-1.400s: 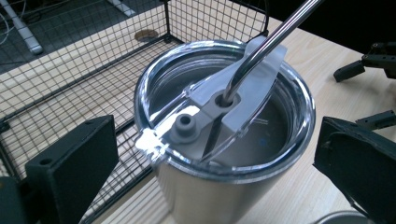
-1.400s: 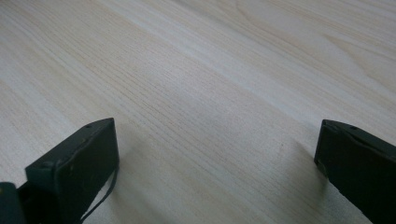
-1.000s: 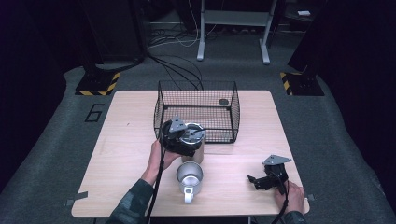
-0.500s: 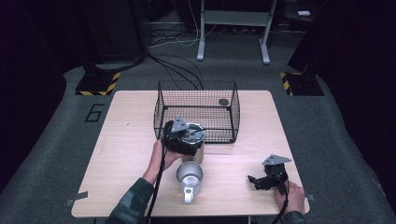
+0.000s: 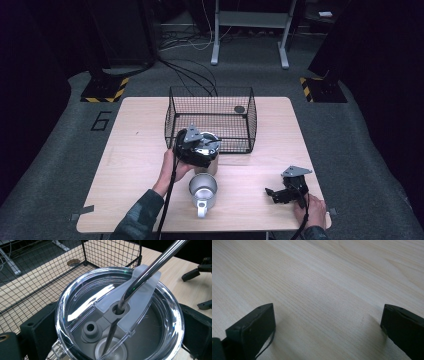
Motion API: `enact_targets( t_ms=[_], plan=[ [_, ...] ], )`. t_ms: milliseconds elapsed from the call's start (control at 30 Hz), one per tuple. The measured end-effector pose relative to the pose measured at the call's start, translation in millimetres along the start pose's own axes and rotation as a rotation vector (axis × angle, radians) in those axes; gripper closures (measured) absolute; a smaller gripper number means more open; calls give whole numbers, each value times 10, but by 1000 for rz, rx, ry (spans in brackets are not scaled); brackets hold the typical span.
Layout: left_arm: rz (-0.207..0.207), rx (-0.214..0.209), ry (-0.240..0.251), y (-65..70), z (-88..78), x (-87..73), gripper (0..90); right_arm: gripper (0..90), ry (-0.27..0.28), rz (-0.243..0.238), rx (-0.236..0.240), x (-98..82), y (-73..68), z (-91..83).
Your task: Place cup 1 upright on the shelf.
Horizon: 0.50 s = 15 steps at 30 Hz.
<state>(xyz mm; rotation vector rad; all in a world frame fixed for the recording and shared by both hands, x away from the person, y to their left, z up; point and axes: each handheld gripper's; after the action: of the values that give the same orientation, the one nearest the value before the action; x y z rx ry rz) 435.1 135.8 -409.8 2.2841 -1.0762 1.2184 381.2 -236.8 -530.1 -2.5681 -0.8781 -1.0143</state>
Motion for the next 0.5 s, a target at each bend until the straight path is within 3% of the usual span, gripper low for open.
enact_targets(
  t_ms=[500],
  plan=[
    [7,-3,17,-9,-133,47,41,0,0,0,0,0,0,0]
  ],
)
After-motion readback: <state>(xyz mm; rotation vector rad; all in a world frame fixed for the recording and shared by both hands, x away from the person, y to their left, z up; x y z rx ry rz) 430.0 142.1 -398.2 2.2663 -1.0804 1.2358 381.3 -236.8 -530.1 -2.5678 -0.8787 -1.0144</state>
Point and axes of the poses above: each handheld gripper's, and its own axes: z roughly forward along the jaws, x roughly out of its top, y roughly to its right, and after that the axes turned 2 degrees about -y, right-handed
